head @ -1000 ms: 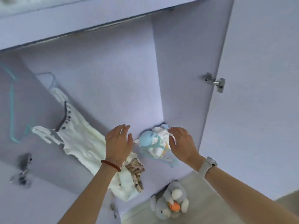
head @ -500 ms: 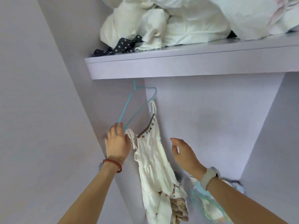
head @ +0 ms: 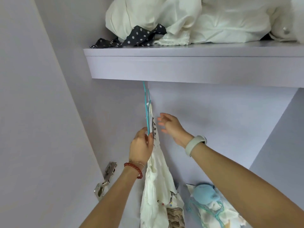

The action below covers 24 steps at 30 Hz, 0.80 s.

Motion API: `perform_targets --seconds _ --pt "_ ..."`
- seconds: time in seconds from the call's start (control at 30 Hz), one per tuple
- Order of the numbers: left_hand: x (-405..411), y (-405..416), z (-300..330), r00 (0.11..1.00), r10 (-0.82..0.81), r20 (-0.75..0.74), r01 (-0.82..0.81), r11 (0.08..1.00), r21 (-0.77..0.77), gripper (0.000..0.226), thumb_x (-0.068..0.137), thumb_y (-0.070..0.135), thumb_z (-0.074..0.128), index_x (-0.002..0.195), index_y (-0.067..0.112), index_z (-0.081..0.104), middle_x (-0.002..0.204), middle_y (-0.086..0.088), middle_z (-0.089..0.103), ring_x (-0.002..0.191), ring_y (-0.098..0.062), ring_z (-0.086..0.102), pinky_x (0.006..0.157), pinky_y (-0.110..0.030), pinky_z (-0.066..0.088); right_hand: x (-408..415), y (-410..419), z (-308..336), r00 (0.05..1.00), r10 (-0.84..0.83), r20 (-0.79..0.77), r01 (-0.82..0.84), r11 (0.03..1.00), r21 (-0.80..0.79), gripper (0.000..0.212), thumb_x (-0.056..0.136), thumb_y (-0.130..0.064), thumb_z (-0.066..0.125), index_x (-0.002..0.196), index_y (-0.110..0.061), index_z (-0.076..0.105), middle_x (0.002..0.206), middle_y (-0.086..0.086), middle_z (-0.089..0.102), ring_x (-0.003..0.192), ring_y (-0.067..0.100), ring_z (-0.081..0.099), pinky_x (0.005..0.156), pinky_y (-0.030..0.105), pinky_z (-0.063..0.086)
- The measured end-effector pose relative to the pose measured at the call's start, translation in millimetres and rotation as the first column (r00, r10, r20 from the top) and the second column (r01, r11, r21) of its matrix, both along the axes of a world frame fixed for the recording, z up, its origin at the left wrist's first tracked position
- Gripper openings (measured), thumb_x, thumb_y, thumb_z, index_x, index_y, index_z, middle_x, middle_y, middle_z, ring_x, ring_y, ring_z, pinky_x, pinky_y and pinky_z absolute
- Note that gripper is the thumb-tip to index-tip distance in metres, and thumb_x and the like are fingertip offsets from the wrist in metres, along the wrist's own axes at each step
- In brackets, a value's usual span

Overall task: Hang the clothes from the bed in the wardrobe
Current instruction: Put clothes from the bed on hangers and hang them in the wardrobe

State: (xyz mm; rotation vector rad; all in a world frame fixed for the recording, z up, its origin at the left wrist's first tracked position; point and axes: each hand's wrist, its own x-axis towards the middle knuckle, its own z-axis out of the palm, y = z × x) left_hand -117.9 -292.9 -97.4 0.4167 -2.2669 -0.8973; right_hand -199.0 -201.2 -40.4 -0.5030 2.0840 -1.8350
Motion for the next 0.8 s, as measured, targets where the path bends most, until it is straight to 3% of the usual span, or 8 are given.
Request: perform_targets --seconds 0.07,0.13,0.23,0.33,0.5,0.57,0.67,0.8 --pt "-1 -3 2 1.000 -0.015 -0.014 0.015 1.000 -0.020 0.025 0.093 0.016 0.048 0.113 0.004 0.056 0.079 -0.007 0.056 0.067 -0.023 0.053 0.062 -0.027 0.037 -8 -17 21 0.989 0.095 0.113 -0.094 0.995 -0.016 0.025 0.095 -0.010 0.040 0.117 -0.006 0.052 0.117 0.020 0.056 0.111 0.028 0.054 0.095 0.040 0.043" --pt "1 -5 2 0.999 -0.040 -0.028 0.038 0.998 -0.052 0.021 0.093 0.016 0.048 0.107 0.003 0.058 0.078 -0.001 0.048 0.063 -0.017 0.045 0.061 -0.026 0.036 -13 -35 36 0.961 0.178 0.209 -0.166 0.983 -0.076 0.020 0.096 -0.009 0.040 0.113 -0.007 0.050 0.104 0.014 0.056 0.097 0.024 0.056 0.088 0.037 0.046" --pt "10 -10 -2 0.997 -0.054 -0.046 0.050 0.996 -0.067 0.021 0.094 0.016 0.047 0.108 0.005 0.059 0.078 0.003 0.044 0.059 -0.014 0.041 0.060 -0.025 0.036 -15 -55 43 0.933 0.134 0.333 -0.072 0.979 -0.192 0.008 0.097 -0.010 0.039 0.098 -0.008 0.047 0.076 0.007 0.050 0.064 0.020 0.051 0.065 0.030 0.047" --pt "15 -14 -1 0.995 -0.079 -0.055 0.074 0.994 -0.084 0.027 0.094 0.021 0.050 0.117 0.012 0.060 0.084 0.006 0.044 0.061 -0.010 0.043 0.061 -0.018 0.035 -19 -57 34 0.944 0.070 0.324 0.033 0.952 -0.303 0.015 0.098 -0.007 0.034 0.096 -0.011 0.048 0.063 0.004 0.036 0.052 0.015 0.033 0.050 0.025 0.032" --pt "17 -5 1 0.984 -0.153 -0.092 0.149 0.987 -0.053 0.027 0.092 0.029 0.052 0.115 0.018 0.060 0.096 0.011 0.046 0.083 -0.005 0.050 0.074 -0.022 0.043 -24 -28 33 0.960 0.007 0.279 0.114 0.902 -0.416 0.027 0.098 -0.005 0.029 0.079 -0.015 0.046 0.060 0.001 0.030 0.035 0.008 0.030 0.038 0.014 0.027" --pt "19 -3 -9 0.983 -0.173 -0.057 0.172 0.985 -0.022 0.031 0.093 0.031 0.048 0.119 0.017 0.056 0.103 0.011 0.046 0.092 -0.004 0.050 0.084 -0.023 0.042 -22 1 24 0.967 -0.042 0.251 0.137 0.918 -0.372 0.028 0.096 -0.004 0.030 0.079 -0.016 0.048 0.059 0.000 0.028 0.031 0.005 0.026 0.035 0.013 0.022" --pt "21 1 -27 0.988 -0.151 0.025 0.151 0.988 0.022 0.034 0.092 0.025 0.050 0.125 0.016 0.051 0.115 0.004 0.048 0.100 -0.009 0.052 0.083 -0.020 0.040 -13 56 3 0.977 -0.162 0.141 0.187 0.964 -0.188 0.020 0.091 -0.008 0.043 0.076 -0.017 0.053 0.053 -0.002 0.027 0.031 0.004 0.022 0.031 0.014 0.016" --pt "15 16 -43 0.979 -0.185 0.088 0.182 0.982 0.047 0.038 0.092 0.019 0.051 0.129 0.012 0.047 0.126 -0.005 0.046 0.113 -0.020 0.051 0.087 -0.022 0.040 5 124 -31 0.939 -0.341 -0.041 0.340 0.940 -0.013 0.030 0.090 -0.028 0.056 0.064 -0.013 0.053 0.041 -0.012 0.034 0.034 0.003 0.029 0.035 0.011 0.023"
